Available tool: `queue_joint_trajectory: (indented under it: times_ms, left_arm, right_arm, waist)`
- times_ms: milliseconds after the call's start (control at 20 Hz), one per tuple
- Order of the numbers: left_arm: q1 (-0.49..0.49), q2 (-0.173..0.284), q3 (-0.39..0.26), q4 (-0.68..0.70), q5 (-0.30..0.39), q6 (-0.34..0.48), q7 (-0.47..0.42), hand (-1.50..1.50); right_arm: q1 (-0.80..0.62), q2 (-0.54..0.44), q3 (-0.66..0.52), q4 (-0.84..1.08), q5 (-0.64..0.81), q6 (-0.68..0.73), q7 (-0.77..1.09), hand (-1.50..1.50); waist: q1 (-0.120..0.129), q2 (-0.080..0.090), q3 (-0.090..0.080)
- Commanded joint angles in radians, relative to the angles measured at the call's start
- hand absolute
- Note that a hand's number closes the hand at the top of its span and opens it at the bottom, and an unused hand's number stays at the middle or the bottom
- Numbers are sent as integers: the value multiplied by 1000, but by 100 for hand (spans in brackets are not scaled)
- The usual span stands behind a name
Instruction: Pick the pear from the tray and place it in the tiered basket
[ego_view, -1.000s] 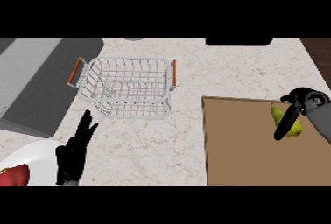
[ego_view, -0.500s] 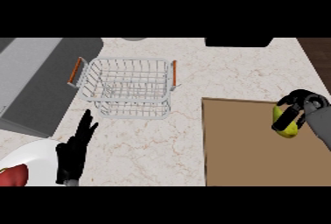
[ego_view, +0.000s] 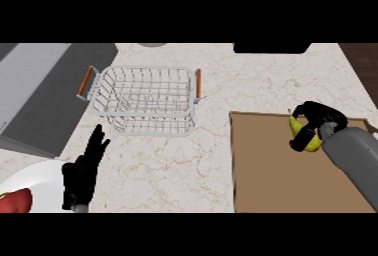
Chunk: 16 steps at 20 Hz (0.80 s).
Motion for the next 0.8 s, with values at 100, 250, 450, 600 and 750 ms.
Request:
queue_joint_trajectory:
  times_ms: [100,250,450,600,750]
  left_arm:
    - [31,3,9,52,7,-4,18,0]
    - [11,-23,12,70,-5,22,11,0]
    - [28,0,32,32,14,8,34,0]
    - [59,8,21,29,-3,8,18,0]
    - [93,-10,13,35,-1,4,-23,0]
  right_arm:
    - [-26,174,186,-318,173,-168,-124,150]
    - [45,180,189,-488,212,-248,-45,150]
    - [100,190,99,-730,182,-323,69,150]
    - [41,204,-23,-860,141,-341,149,150]
    - [56,193,-23,-1069,198,-351,253,150]
  waist:
    - [-7,2,7]
    - [-35,7,7]
    - [-53,3,7]
    - [-42,5,7]
    - [-44,3,6]
